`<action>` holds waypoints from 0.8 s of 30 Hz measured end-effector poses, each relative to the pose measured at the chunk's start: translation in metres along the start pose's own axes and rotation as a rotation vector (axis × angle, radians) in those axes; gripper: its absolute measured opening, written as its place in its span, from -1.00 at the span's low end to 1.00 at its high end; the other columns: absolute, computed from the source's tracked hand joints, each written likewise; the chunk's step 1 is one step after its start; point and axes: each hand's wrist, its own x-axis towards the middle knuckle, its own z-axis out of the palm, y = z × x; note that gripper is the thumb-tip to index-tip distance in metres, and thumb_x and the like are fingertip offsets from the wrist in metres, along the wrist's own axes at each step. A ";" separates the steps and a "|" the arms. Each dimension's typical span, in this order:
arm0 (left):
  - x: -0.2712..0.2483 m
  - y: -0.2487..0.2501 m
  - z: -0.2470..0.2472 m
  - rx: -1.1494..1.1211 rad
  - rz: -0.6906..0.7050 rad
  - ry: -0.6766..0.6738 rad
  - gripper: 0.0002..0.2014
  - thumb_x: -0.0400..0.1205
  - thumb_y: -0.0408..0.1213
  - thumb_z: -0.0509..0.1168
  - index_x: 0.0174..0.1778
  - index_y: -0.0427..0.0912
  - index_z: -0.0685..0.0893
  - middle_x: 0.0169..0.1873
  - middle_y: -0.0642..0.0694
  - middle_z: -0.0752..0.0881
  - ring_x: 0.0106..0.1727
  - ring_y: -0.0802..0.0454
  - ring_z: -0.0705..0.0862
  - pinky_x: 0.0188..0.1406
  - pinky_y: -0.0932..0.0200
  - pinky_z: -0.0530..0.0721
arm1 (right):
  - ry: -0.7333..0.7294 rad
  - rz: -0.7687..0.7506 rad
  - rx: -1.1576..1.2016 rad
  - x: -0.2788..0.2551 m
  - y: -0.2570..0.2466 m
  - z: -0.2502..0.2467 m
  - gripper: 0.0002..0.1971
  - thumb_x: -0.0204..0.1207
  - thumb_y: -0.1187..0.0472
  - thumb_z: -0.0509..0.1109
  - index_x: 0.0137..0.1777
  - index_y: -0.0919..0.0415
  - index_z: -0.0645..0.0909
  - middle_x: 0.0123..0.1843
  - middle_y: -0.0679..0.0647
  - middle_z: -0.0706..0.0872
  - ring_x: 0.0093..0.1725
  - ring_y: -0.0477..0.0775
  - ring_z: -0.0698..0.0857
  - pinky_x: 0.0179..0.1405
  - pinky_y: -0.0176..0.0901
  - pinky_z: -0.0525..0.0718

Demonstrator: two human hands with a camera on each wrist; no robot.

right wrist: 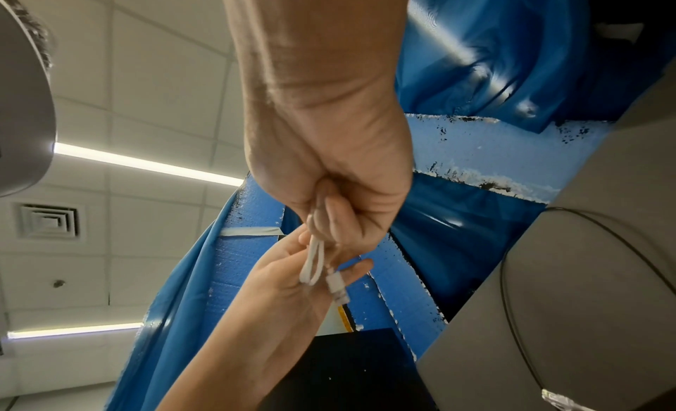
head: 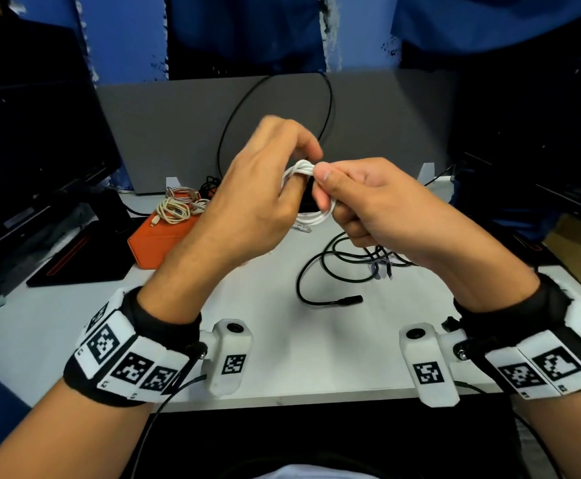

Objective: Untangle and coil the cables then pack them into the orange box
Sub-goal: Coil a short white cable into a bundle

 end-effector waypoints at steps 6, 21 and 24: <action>-0.003 -0.004 -0.005 -0.071 -0.023 -0.218 -0.83 0.81 -0.20 0.12 0.04 0.09 0.61 -0.30 -0.13 0.70 -0.28 -0.14 0.62 -0.24 -0.18 0.52 | 0.047 0.018 -0.001 0.008 0.009 -0.004 -0.60 0.86 0.04 0.17 -0.22 0.18 0.55 -0.50 -0.11 0.24 -0.54 -0.10 0.12 -0.58 -0.28 0.11; 0.004 -0.019 -0.006 -0.343 -0.087 -0.012 -0.73 0.85 -0.15 0.14 0.06 -0.26 0.63 -0.47 0.08 0.52 -0.49 0.13 0.41 -0.49 0.02 0.38 | 0.122 -0.253 -0.438 0.008 0.008 -0.026 -0.70 0.77 0.35 0.22 0.19 0.09 0.79 -0.21 -0.05 0.72 -0.24 -0.04 0.66 -0.10 0.06 0.68; 0.004 -0.016 -0.003 -0.560 -0.143 -0.021 -0.70 0.87 -0.21 0.11 0.10 -0.41 0.58 -0.49 0.08 0.47 -0.54 0.12 0.30 -0.57 0.16 0.25 | 0.243 -0.363 -0.572 0.012 0.016 -0.023 -0.82 0.73 0.23 0.40 0.15 0.03 0.83 0.06 -0.10 0.77 0.08 -0.03 0.75 0.20 0.10 0.70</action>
